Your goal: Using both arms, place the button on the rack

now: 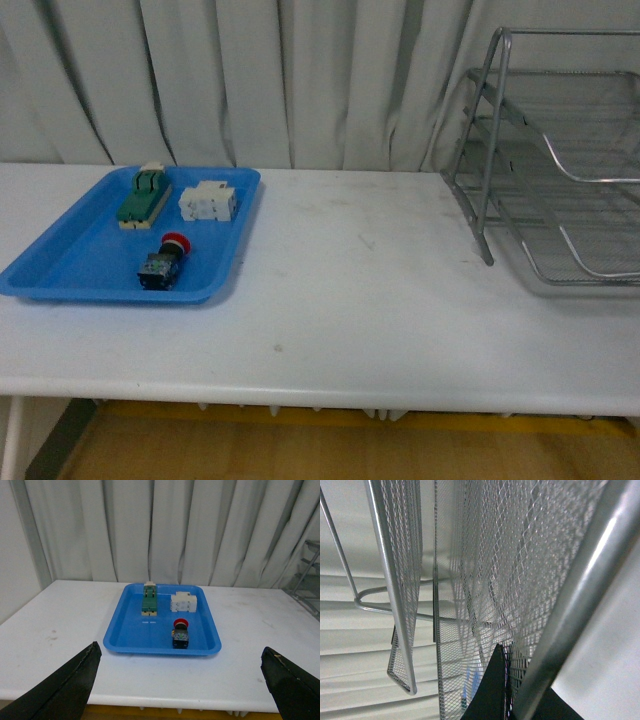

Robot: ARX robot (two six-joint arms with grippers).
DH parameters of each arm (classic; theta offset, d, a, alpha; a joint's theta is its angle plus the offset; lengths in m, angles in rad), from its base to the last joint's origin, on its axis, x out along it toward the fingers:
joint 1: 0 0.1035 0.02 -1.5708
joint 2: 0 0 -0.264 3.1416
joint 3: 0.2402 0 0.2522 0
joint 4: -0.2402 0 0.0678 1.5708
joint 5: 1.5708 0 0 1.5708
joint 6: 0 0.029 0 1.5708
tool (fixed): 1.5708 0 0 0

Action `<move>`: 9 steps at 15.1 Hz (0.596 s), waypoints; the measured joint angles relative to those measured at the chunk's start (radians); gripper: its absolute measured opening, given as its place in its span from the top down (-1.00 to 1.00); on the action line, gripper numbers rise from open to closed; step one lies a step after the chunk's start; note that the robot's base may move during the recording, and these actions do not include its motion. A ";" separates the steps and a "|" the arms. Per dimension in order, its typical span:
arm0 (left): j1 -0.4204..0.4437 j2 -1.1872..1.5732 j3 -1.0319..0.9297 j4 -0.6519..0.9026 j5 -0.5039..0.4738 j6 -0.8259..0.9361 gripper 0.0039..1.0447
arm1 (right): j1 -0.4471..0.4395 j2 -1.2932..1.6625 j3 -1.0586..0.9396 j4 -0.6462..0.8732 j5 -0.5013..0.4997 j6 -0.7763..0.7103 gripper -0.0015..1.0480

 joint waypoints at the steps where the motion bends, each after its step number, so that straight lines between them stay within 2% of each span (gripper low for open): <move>1: 0.000 0.000 0.000 0.000 0.000 0.000 -0.88 | -0.009 -0.022 -0.039 0.000 0.000 -0.011 0.93; 7: 0.000 0.000 0.000 0.000 0.000 0.000 -0.88 | -0.083 -0.108 -0.212 0.011 -0.072 -0.064 0.94; 9: 0.000 0.000 0.000 0.000 0.000 0.000 -0.88 | -0.099 -0.134 -0.216 0.016 -0.053 -0.135 0.51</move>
